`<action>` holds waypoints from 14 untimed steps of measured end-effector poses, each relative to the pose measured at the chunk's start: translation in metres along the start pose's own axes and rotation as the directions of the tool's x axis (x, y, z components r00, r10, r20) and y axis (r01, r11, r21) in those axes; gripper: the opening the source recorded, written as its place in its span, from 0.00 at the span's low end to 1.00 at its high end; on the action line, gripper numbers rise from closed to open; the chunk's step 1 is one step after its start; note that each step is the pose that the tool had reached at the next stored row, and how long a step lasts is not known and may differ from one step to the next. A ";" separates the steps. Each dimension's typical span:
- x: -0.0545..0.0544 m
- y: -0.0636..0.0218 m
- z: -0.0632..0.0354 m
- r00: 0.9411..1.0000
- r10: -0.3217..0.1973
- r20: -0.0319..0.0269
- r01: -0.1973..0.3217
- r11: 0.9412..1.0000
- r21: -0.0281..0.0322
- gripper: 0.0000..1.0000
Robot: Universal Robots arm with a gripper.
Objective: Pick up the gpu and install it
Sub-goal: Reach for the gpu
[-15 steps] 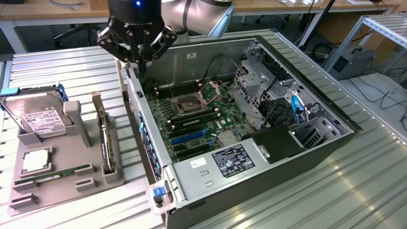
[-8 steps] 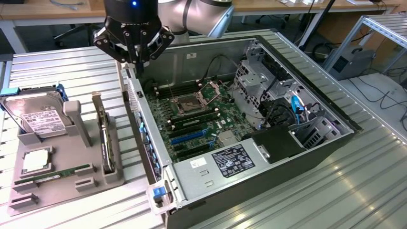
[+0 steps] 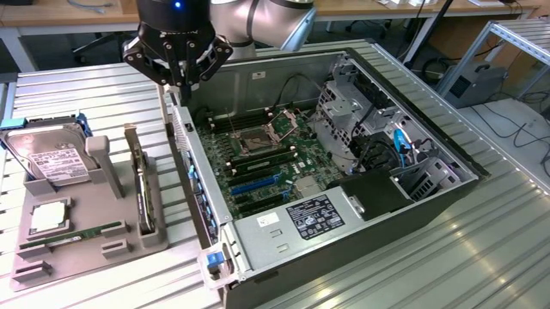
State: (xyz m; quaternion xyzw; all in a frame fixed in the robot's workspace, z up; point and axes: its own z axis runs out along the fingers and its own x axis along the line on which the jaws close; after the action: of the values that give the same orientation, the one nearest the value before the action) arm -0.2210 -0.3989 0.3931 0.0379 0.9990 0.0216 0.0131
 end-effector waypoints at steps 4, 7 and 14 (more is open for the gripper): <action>0.002 -0.0001 -0.0001 1.000 0.000 0.000 0.000 1.000 0.000 0.11; 0.003 -0.0002 -0.0001 1.000 0.000 0.000 0.000 1.000 0.000 0.11; 0.007 -0.0005 -0.0002 1.000 0.000 0.000 0.000 1.000 0.000 0.11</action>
State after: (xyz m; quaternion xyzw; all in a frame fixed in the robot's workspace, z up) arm -0.2284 -0.3989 0.3932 0.0379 0.9990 0.0216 0.0131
